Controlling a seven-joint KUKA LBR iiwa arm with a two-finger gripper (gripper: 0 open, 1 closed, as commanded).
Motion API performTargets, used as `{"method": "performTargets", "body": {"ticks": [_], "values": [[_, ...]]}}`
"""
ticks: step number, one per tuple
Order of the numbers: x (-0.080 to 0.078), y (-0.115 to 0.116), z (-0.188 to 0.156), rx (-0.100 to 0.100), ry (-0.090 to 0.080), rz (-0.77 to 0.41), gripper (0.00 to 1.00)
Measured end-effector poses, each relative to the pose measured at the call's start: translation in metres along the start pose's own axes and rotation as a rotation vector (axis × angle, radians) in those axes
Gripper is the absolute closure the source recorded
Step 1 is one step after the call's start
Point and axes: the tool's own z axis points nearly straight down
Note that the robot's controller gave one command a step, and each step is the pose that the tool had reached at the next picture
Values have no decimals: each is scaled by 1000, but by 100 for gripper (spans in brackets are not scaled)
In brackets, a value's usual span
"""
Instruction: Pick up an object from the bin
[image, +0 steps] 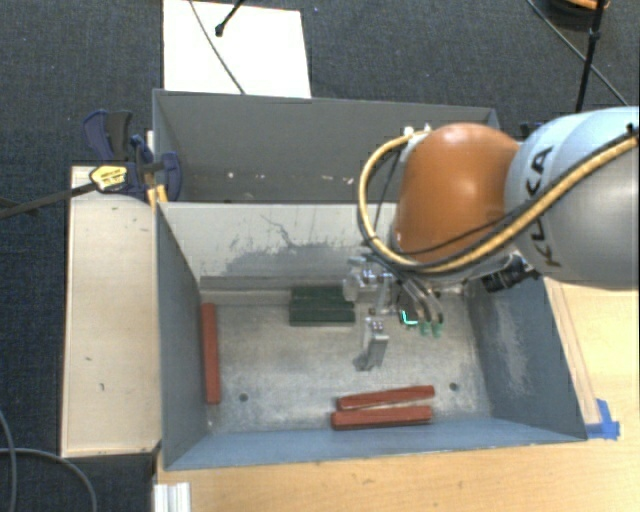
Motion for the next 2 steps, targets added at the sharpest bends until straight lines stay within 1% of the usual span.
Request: {"method": "performTargets", "body": {"ticks": [1,2], "values": [[22,15,143,0,-2,-72,0],[16,63,139,-1,-11,-444,0]]}}
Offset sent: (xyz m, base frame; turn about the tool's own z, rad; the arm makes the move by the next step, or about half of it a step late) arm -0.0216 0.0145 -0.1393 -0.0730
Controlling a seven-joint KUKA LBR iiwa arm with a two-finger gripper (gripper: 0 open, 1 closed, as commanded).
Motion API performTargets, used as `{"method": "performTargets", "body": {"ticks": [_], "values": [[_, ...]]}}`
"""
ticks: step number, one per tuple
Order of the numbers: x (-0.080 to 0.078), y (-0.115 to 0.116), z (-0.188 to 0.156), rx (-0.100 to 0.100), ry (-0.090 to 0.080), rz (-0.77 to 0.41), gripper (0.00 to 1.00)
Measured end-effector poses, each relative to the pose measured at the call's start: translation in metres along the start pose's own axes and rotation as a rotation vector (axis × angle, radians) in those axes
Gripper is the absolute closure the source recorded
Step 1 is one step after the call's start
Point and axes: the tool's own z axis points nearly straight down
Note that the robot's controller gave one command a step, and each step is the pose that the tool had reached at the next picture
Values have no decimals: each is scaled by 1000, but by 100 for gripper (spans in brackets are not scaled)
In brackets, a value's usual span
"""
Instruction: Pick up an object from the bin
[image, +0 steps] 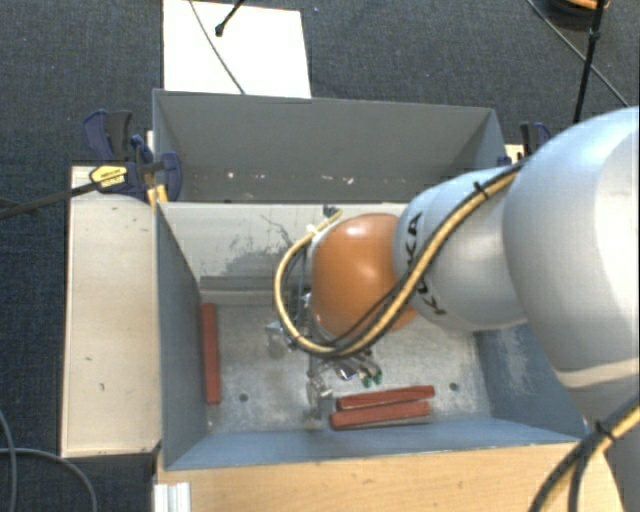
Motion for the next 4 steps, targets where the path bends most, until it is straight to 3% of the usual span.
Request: {"method": "performTargets", "body": {"ticks": [1,2,3,4], "values": [[12,26,0,-1,4,-364,0],[12,-6,0,2,2,-343,0],[55,-78,0,-1,7,-635,0],[55,-77,0,-1,5,-632,100]]}}
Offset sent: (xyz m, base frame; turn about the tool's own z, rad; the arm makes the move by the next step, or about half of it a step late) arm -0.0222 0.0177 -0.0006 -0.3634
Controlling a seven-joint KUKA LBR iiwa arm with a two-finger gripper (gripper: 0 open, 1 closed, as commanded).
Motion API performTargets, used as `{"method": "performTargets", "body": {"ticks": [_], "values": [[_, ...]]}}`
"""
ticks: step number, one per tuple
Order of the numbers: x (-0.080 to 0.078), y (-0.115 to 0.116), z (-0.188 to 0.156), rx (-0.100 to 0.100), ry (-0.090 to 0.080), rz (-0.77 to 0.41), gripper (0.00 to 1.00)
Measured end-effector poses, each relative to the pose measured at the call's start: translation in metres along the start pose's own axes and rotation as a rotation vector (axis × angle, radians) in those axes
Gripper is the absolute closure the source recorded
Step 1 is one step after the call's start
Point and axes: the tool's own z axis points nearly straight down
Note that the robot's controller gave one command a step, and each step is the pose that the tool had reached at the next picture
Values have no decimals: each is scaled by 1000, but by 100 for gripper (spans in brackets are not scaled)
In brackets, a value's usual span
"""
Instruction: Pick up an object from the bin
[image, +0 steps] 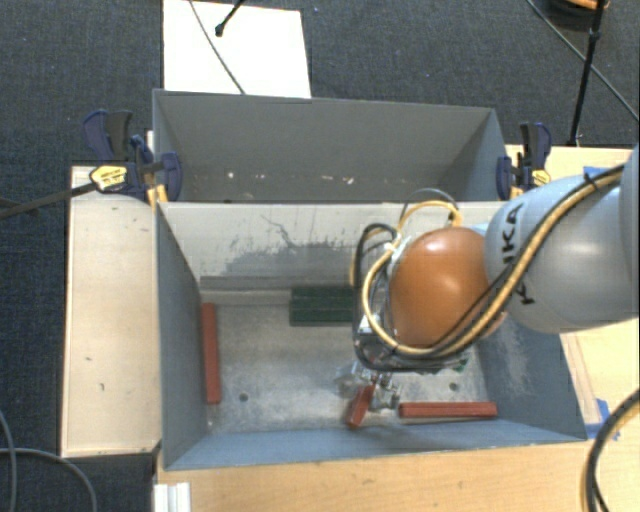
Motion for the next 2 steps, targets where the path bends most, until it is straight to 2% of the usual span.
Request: {"method": "performTargets", "body": {"ticks": [1,2], "values": [[-46,6,-104,8,-8,3,100],[-31,-13,-136,6,-3,-11,100]]}}
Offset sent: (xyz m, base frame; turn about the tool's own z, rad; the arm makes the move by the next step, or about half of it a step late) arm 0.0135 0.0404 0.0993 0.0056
